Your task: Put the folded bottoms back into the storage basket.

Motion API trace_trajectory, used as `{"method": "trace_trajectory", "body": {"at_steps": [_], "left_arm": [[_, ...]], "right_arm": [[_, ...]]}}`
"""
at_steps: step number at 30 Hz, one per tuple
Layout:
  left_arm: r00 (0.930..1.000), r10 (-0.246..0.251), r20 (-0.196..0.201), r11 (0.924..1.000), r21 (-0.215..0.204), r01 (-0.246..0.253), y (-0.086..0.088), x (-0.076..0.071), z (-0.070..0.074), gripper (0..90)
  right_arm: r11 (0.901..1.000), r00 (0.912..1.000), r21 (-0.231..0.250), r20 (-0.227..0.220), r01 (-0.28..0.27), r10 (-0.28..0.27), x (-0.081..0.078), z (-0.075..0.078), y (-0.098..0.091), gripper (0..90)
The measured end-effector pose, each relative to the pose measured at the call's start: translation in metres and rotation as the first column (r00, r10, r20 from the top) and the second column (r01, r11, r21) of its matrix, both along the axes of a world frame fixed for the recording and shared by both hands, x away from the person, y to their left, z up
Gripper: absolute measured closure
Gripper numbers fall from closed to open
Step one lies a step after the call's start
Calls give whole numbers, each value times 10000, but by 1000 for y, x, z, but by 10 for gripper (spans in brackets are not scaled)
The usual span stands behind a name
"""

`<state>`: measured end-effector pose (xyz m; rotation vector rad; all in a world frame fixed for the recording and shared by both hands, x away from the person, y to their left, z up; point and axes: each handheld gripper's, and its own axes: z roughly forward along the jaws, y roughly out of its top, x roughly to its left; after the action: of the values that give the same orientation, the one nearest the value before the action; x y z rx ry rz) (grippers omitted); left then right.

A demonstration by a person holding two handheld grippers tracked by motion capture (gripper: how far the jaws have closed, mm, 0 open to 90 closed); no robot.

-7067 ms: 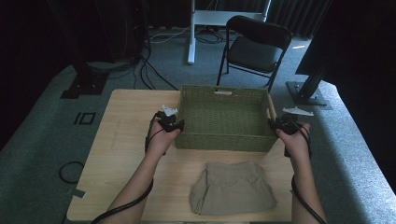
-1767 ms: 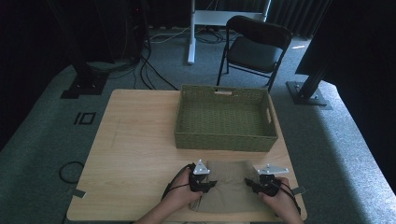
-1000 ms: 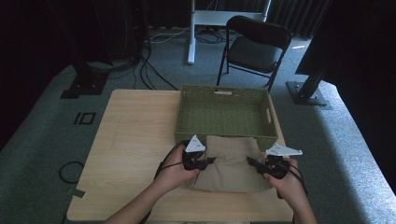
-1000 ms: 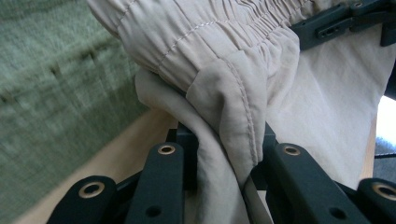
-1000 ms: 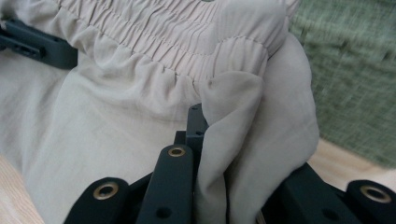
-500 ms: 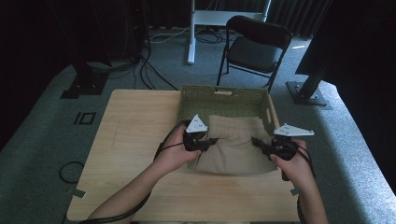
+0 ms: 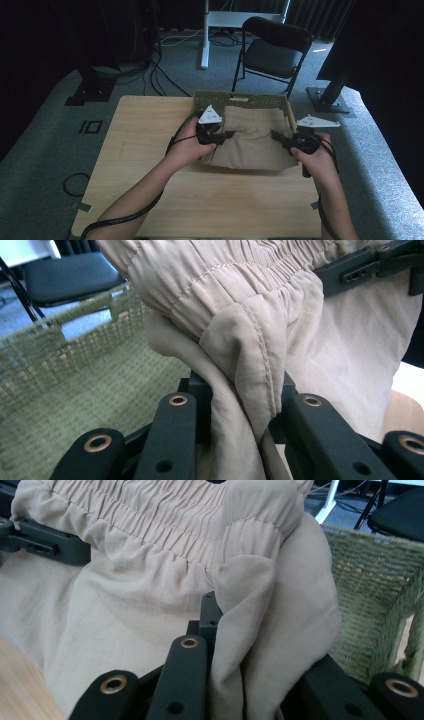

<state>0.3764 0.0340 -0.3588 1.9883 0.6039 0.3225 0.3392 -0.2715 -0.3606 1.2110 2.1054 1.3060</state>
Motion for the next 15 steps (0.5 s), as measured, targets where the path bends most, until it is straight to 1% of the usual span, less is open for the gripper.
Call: {"method": "trace_trajectory", "body": {"at_steps": [1,2,3,4,5,6,7,9,11,14,15], "left_arm": [[10000,-8,-16,10000,-55,8,1,3,3,748],[10000,38,-12,9999,-130,-38,1,7,6,748],[10000,65,64,10000,-63,-64,1,10,8,748],[9999,56,94,10000,-74,-56,1,12,9,748],[9999,56,94,10000,-74,-56,1,12,9,748],[9997,120,206,9999,-80,-118,1,18,13,748],[9997,168,150,9997,-179,-165,2,21,14,749],[9998,142,144,9997,-212,-139,3,27,16,749],[9997,167,197,9997,-180,-164,2,35,19,749],[9995,172,270,9996,-241,-166,1,47,22,749],[9995,221,210,9993,-317,-214,0,52,23,749]], "right_arm": [[9999,10000,162,4,12,-12,4,3,-1,791],[9998,10000,199,5,14,-15,7,5,-1,790],[9996,10000,279,9,46,-46,11,8,-1,790],[9996,10000,273,-8,61,-61,15,10,0,791],[9996,10000,273,-8,61,-61,15,10,0,791],[9997,10000,218,-23,88,-87,17,12,0,790],[9996,9999,262,-69,121,-119,26,16,1,790],[9992,9999,384,-89,144,-141,32,18,1,790],[9991,9998,370,-104,196,-193,39,21,2,790],[9988,9994,339,-72,349,-347,48,25,3,791],[9988,9992,300,-80,395,-393,51,25,3,790]]}}
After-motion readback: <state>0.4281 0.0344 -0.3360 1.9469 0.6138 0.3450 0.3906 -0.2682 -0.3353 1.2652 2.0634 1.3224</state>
